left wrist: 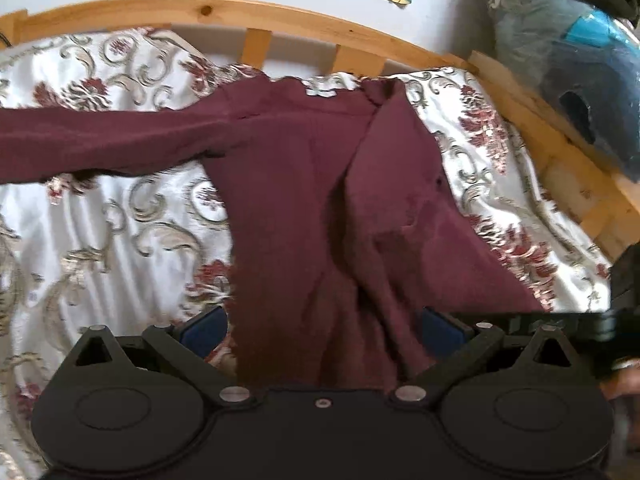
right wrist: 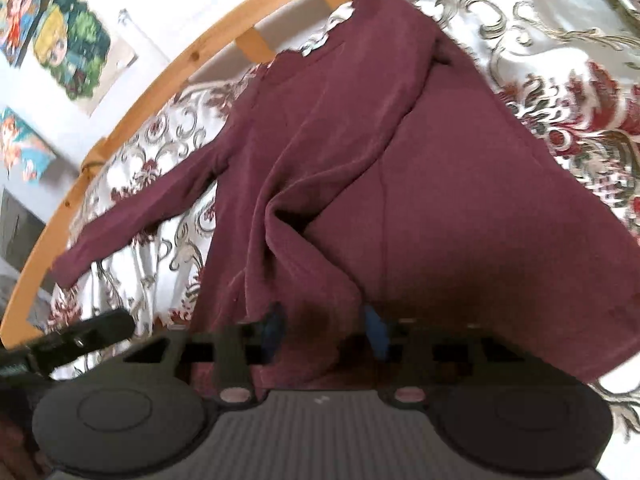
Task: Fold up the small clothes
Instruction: 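Carry the held sleeve across the shirt body with the right gripper and release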
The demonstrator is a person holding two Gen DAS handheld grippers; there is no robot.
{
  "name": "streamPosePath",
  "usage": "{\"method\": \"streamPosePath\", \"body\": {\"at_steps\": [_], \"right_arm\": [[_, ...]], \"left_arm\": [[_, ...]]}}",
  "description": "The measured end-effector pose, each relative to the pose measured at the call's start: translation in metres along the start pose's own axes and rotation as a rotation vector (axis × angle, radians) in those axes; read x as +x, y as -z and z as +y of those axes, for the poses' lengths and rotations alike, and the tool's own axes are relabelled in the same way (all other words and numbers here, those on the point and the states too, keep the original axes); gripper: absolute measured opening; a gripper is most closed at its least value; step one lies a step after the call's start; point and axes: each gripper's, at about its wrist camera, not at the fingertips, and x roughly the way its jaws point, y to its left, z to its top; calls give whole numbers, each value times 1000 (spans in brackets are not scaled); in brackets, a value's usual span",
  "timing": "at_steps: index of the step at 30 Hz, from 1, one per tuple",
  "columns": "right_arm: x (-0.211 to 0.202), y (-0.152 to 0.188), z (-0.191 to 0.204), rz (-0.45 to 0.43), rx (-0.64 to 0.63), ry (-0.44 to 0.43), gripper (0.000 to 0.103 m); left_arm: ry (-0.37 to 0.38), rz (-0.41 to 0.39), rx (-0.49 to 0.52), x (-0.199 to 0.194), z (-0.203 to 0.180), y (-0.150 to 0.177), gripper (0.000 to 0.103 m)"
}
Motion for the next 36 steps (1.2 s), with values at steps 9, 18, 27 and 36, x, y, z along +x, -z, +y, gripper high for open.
{"method": "streamPosePath", "body": {"at_steps": [9,18,27,36], "right_arm": [[-2,12,-42,29,377,-269,11],[-8,18,-43,-9,269,-255,11],[-31,6,-37,-114,30,-144,30],[-30,-52,-48,-213,-50,-33,56]], "left_arm": [[167,20,-39,23,-12,-4,92],[182,179,-126,82,-22,-3,38],[125,214,-144,86,-23,-13,1],[169,354,8,62,-1,-50,1]]}}
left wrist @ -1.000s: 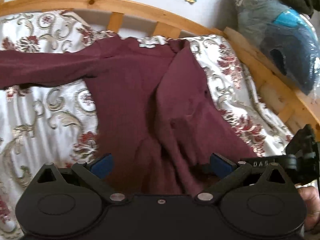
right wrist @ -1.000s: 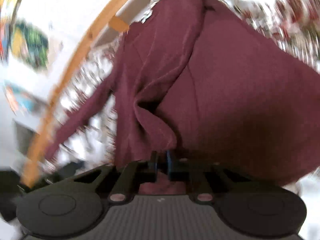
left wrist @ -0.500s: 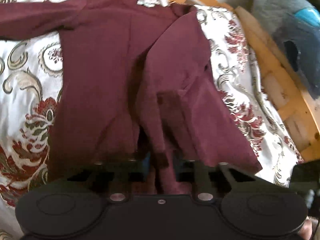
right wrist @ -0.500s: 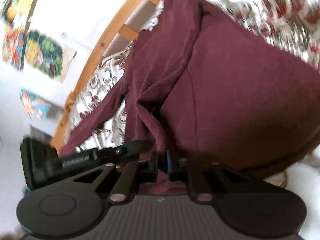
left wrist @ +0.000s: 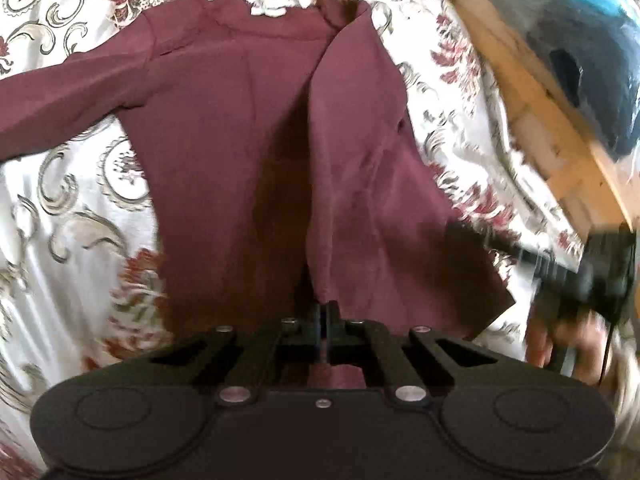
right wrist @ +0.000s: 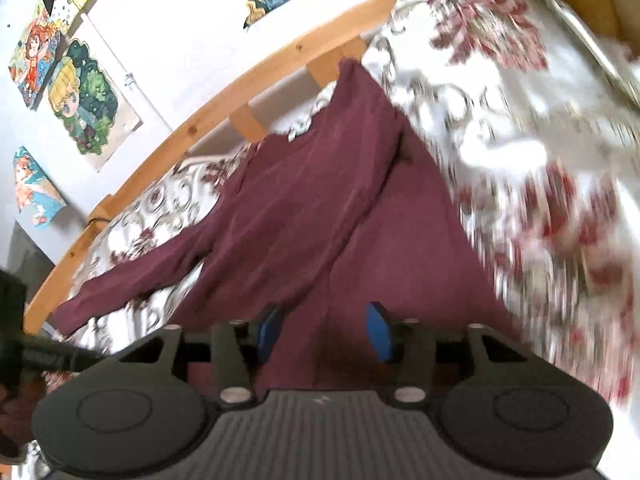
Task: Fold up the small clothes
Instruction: 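Carry the held sleeve across the shirt body with the right gripper and release, then grasp the cuff of the other sleeve with the left gripper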
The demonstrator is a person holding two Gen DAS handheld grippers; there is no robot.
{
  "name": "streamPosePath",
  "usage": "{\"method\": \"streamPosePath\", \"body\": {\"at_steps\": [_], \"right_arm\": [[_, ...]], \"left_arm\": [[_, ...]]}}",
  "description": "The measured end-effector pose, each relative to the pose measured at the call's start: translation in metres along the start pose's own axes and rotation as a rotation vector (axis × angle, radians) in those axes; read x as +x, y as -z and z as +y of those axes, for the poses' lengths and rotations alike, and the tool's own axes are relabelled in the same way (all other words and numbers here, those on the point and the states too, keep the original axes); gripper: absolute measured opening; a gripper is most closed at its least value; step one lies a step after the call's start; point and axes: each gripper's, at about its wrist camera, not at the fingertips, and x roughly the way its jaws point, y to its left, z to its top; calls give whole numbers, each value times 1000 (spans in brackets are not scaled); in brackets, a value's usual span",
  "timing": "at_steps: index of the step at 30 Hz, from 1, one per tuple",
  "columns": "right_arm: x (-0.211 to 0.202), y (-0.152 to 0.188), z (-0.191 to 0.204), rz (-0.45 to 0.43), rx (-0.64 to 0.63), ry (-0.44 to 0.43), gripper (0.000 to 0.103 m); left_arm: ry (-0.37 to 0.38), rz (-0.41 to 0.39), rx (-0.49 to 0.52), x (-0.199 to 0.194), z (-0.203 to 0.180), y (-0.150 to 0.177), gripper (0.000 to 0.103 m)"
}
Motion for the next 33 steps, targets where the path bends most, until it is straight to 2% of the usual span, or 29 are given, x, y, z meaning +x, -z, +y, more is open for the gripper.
{"method": "streamPosePath", "body": {"at_steps": [4,7,10,11,12,13,14,15,17,21,23,25,27,29,31,33], "right_arm": [[42,-49,-4,-21,-52,61,62],[75,-79,-14,-34,-41,127,74],[98,-98,-21,-66,-19,148,75],[103,-102,-25,-72,9,145,73],[107,-106,-28,-78,31,139,70],[109,-109,-29,-79,37,137,56],[112,-113,-29,-78,29,146,29],[114,-116,-29,-83,15,163,17],[113,-121,-29,-110,1,193,9],[107,-127,-33,-206,-3,275,9],[111,-129,-37,-184,-2,279,9],[114,-124,-35,-155,-28,300,13],[108,-117,-30,-144,-54,310,25],[101,-107,-24,-134,-82,299,55],[92,-95,-14,-124,-133,289,63],[83,-82,-2,-132,-173,284,74]], "left_arm": [[-38,30,-26,17,25,4,3],[-82,24,-34,27,36,12,6],[-131,28,-4,33,36,19,17],[-138,32,8,34,35,21,17],[-142,37,18,34,34,23,17],[-143,39,27,35,33,25,17],[-148,40,36,36,32,27,17],[-158,39,46,36,31,30,17],[-184,38,56,38,30,34,17],[-205,11,59,37,28,39,22],[-203,-11,45,32,29,42,31],[-202,-42,22,25,32,47,38],[-205,-79,-8,13,37,53,47],[-245,-129,-39,-4,42,60,64],[-291,-185,-56,-24,52,64,68],[-350,-240,-86,-45,63,67,79]]}}
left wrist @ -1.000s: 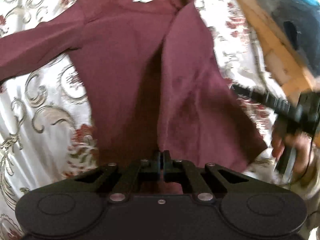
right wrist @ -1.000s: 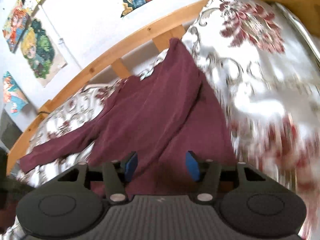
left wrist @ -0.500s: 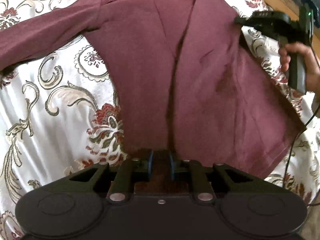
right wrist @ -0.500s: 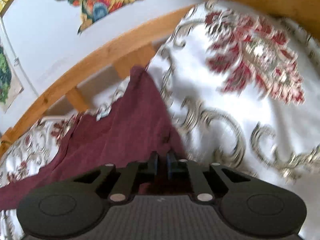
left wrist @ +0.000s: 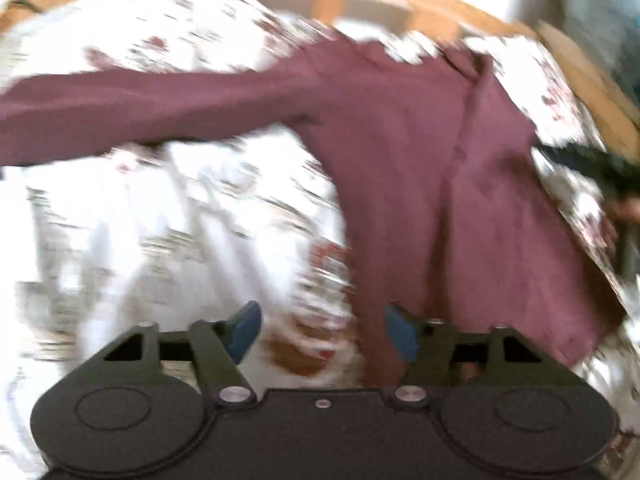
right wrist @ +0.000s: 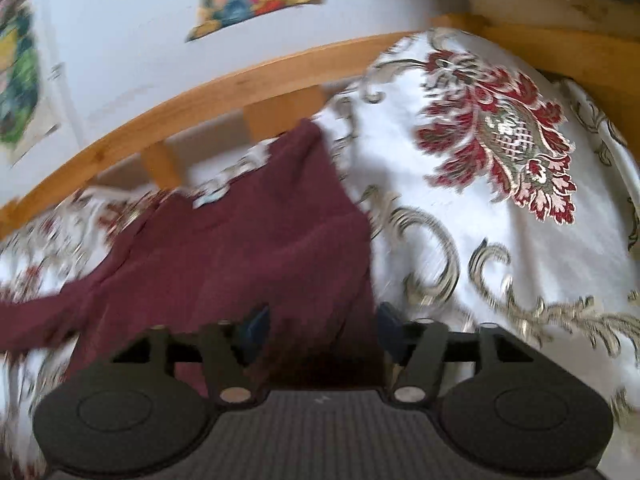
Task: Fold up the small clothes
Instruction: 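Grasp the cuff of the other sleeve with the left gripper, then fold the held sleeve across the shirt body with the left gripper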
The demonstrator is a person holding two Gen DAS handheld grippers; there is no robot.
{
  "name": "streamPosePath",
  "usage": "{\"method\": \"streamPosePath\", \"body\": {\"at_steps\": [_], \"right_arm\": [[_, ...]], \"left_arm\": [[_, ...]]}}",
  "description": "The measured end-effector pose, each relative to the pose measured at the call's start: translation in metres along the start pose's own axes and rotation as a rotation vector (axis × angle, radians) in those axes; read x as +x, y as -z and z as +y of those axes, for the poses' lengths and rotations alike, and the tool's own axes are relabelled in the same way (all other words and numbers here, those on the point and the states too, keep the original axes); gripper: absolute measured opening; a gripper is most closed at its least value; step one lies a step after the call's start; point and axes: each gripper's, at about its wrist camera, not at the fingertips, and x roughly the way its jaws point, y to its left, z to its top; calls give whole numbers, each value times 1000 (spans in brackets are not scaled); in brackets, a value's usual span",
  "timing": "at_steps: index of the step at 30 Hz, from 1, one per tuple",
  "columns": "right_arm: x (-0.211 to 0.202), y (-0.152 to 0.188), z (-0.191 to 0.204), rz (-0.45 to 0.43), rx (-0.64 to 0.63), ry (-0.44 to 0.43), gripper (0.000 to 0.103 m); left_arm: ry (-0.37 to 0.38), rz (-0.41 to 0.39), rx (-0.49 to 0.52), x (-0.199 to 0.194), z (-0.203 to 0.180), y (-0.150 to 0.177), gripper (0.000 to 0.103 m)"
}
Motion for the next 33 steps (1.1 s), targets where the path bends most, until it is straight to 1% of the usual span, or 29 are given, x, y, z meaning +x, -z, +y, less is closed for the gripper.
{"method": "streamPosePath", "body": {"at_steps": [1,2,3,5,6,8,10,12,13,15,17,18,19,20,21,22,23,24,26,28,31,33], "right_arm": [[-8,6,5,-4,-10,-13,84],[-17,12,11,-9,-15,-33,91],[-25,18,18,-25,-17,-43,93],[-42,31,33,-28,-34,-88,100],[-50,38,41,-40,-37,-107,102],[-66,53,55,-60,-41,-163,103],[-75,65,70,-57,-48,-194,103],[-84,78,82,-72,-44,-215,103],[-88,84,87,-85,-40,-224,103],[-92,95,94,-109,-39,-245,103],[-90,103,97,-99,-50,-264,103],[-88,108,98,-85,-53,-268,103],[-87,110,99,-72,-52,-268,103],[-85,113,98,-62,-46,-266,103],[-84,115,98,-53,-42,-267,103],[-83,116,98,-46,-41,-268,103],[-82,118,98,-45,-42,-265,103],[-82,119,97,-46,-41,-263,103],[-83,121,96,-46,-40,-269,103],[-84,121,95,-48,-38,-271,103],[-85,120,92,-50,-32,-276,103],[-87,119,90,-54,-24,-282,103]], "left_arm": [[-34,-27,-22,-8,9,-1,85],[-73,-56,-48,-16,21,-3,88],[-114,-80,-65,-23,33,-6,88],[-204,-122,-75,-35,53,-11,89],[-264,-150,-87,-41,65,-13,91],[-378,-217,-119,-54,89,-17,100],[-465,-277,-141,-63,109,-21,101],[-538,-316,-151,-70,129,-27,102],[-553,-324,-155,-72,138,-31,102],[-542,-302,-150,-72,157,-42,102],[-532,-284,-178,-72,174,-52,101],[-523,-279,-199,-71,183,-56,99],[-514,-266,-225,-68,191,-61,90],[-509,-255,-253,-69,198,-61,74],[-508,-253,-286,-68,205,-65,65],[-508,-257,-309,-68,210,-68,41],[-506,-257,-325,-67,213,-69,13],[-501,-256,-340,-69,214,-71,3],[-487,-297,-330,-76,207,-73,2],[-469,-332,-276,-86,192,-80,1],[-389,-358,-245,-108,167,-94,1],[-341,-391,-189,-124,141,-107,1]]}}
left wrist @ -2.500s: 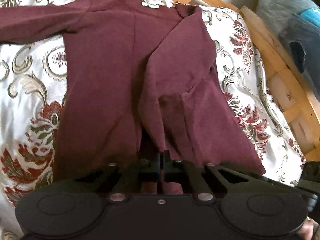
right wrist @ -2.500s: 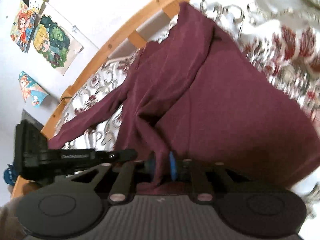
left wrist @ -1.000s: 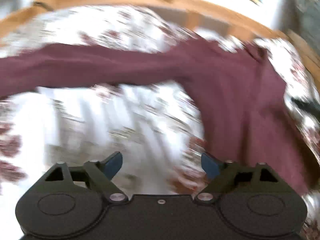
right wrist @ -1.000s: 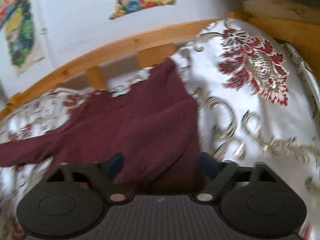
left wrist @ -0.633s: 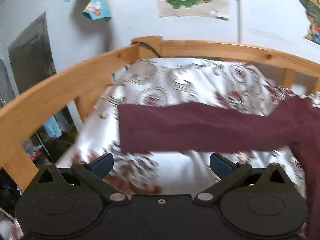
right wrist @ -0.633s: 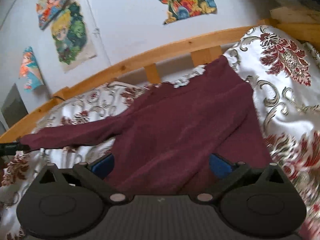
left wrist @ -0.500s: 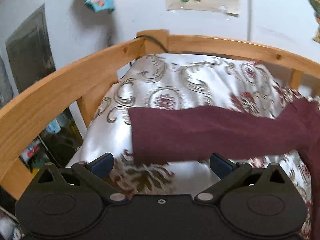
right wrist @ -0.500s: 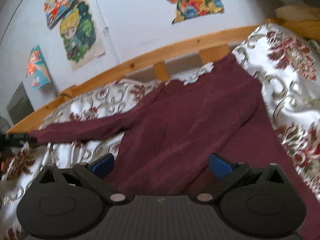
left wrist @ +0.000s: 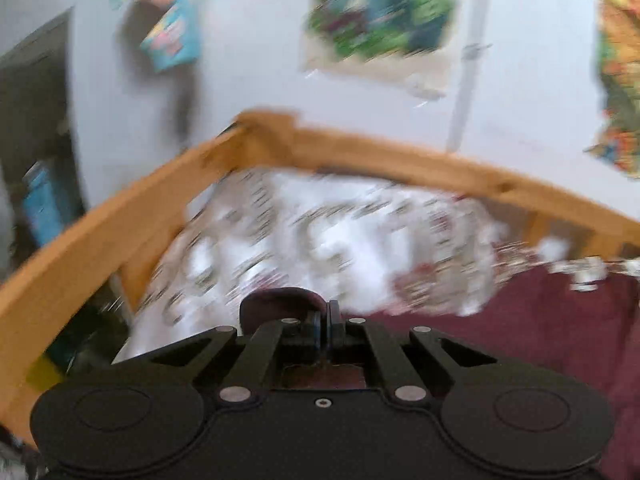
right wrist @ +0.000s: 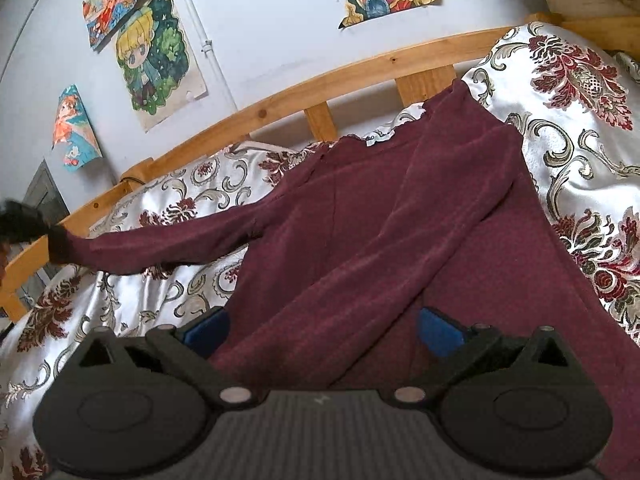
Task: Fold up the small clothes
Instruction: 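Fold the held sleeve across the shirt body with the left gripper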
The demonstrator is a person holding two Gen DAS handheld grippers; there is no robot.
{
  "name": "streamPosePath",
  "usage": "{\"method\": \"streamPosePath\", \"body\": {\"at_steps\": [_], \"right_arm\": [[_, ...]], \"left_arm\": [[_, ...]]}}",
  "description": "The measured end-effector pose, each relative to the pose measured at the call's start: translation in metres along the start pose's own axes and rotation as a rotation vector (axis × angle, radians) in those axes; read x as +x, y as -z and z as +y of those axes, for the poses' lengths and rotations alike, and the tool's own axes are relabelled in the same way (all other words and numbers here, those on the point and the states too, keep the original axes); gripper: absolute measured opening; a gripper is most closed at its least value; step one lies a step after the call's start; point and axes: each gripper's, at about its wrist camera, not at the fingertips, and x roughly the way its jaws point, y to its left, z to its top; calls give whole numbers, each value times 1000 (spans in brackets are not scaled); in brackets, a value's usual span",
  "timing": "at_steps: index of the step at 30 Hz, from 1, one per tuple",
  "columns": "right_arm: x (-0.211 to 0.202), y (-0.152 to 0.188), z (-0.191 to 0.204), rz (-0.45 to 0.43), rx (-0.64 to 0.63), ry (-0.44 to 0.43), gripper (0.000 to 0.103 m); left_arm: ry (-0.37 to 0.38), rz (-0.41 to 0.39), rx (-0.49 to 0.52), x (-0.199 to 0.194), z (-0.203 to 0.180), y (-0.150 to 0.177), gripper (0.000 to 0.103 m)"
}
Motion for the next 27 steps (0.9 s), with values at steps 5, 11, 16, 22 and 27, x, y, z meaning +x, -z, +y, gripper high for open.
{"method": "streamPosePath", "body": {"at_steps": [5,11,16,22,27], "right_arm": [[-9,-9,-4,-20,9,-10,103],[-26,-28,-18,-62,10,51,103],[-44,-45,-45,-90,21,151,103],[-60,-57,-86,-156,56,289,103],[-66,-63,-113,-184,115,334,103]], "left_arm": [[204,-98,173,-52,-85,-31,1],[486,-127,413,-90,-208,-31,1],[678,-83,530,-94,-295,9,1],[776,55,581,-65,-362,88,2],[745,182,549,-33,-382,152,2]]}}
